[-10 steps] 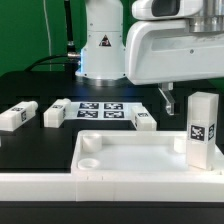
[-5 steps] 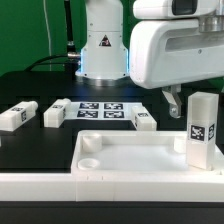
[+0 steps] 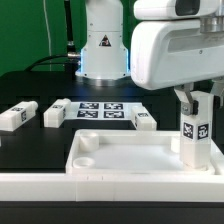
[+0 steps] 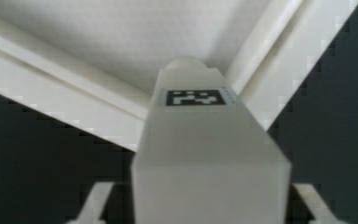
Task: Assemble desk
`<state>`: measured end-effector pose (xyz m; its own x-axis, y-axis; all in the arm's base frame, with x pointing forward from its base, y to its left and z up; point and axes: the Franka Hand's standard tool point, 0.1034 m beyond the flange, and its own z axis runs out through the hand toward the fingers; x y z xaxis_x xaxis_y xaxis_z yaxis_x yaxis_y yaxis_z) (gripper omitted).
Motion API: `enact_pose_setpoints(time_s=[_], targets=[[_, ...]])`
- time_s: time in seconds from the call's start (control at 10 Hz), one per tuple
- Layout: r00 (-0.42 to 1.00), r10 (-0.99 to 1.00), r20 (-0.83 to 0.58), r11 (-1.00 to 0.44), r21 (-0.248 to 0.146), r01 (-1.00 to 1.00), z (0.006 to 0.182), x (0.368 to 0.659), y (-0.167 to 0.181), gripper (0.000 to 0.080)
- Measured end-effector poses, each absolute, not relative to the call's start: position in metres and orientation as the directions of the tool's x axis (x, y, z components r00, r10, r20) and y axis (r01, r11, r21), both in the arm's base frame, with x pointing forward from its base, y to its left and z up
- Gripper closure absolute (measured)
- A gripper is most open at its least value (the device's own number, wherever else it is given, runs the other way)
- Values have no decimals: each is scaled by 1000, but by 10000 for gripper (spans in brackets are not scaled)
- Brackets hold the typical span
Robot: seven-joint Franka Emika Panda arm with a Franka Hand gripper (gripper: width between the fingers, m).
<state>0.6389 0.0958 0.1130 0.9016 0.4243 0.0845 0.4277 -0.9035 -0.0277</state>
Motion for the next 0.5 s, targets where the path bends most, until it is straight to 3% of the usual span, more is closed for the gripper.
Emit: enact_pose_setpoints(time_s=[0.5], targets=[[976,202,76,-977,-49,206,113,639,96,511]])
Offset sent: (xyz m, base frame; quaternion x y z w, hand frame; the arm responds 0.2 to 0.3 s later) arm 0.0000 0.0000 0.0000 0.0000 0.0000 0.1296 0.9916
